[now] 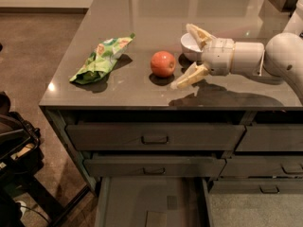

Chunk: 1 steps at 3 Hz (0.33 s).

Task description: Pick apple from bottom drawer and place on counter

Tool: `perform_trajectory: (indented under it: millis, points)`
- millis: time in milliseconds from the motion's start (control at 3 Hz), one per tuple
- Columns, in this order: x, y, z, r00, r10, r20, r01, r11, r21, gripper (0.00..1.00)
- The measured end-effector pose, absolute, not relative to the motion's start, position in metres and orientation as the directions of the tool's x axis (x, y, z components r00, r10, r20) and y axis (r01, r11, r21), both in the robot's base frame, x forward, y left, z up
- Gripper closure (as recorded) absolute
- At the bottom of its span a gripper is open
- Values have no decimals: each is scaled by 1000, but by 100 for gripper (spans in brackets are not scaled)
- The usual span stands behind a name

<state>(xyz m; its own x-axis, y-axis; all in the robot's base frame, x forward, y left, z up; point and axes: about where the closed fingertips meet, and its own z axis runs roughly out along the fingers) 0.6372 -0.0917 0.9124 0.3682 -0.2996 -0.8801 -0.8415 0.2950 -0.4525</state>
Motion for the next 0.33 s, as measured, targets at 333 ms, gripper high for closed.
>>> perform_trajectory:
  millis: [333]
  points:
    - [637,-92,912,368,-300,-880,-842,295,-452,0]
